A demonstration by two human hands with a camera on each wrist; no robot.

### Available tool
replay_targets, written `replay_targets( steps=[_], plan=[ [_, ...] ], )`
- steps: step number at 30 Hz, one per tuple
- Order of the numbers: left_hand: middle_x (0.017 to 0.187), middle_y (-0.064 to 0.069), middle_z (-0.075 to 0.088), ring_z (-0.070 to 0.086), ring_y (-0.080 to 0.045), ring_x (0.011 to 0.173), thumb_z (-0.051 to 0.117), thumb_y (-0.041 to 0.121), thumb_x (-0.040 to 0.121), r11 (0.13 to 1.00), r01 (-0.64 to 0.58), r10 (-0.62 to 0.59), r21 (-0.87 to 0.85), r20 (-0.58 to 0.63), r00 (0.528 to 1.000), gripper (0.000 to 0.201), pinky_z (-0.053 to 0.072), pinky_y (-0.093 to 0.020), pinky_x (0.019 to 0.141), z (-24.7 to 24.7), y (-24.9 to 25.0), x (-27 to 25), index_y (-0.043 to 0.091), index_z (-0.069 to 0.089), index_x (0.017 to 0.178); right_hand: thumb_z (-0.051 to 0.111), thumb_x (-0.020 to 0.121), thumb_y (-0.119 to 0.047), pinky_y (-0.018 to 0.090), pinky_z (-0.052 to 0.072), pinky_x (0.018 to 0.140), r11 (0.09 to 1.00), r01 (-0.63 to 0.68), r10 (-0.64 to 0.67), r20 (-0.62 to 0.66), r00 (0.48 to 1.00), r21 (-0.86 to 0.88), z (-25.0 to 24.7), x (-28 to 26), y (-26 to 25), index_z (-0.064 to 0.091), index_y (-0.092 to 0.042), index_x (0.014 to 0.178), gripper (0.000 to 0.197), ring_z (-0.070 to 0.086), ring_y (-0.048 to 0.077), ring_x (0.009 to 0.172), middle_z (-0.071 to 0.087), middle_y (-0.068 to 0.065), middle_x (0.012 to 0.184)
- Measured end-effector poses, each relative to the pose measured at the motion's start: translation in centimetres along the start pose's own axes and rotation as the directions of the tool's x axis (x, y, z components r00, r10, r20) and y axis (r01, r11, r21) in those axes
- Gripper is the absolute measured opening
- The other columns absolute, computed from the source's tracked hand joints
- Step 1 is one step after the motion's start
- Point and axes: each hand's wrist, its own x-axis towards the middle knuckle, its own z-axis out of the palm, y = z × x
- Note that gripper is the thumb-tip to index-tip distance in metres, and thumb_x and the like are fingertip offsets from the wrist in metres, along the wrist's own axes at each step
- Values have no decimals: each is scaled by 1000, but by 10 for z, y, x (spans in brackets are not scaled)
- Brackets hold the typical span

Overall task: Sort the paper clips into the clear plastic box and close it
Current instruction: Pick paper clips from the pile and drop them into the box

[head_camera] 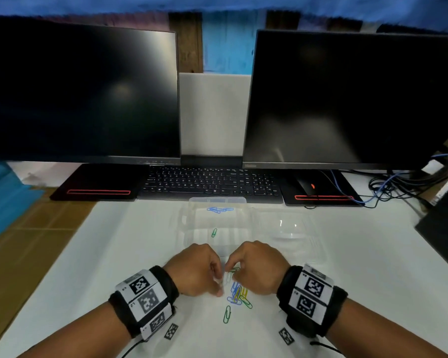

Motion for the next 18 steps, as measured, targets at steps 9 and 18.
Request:
replay_targets(
  steps=[9,18],
  plan=[
    [76,7,73,59,-2,65,70,27,80,992,-84,81,96,31,996,10,52,-21,69,3,2,0,17,74,78,55,80,-11,26,43,69,995,21,-18,37,999,-93,6,6,1,66,-23,83,17,64,22,88,71,-1,91],
    [79,-9,74,63,-14,68,67,16,81,865,-143,87,-481,-137,987,6,50,-27,60,-17,9,-2,13,72,78,64,83,-1,17,45,51,740,27,164,-220,961,672,-12,-17,17,66,-13,73,15,57,6,56,64,-1,66]
  ],
)
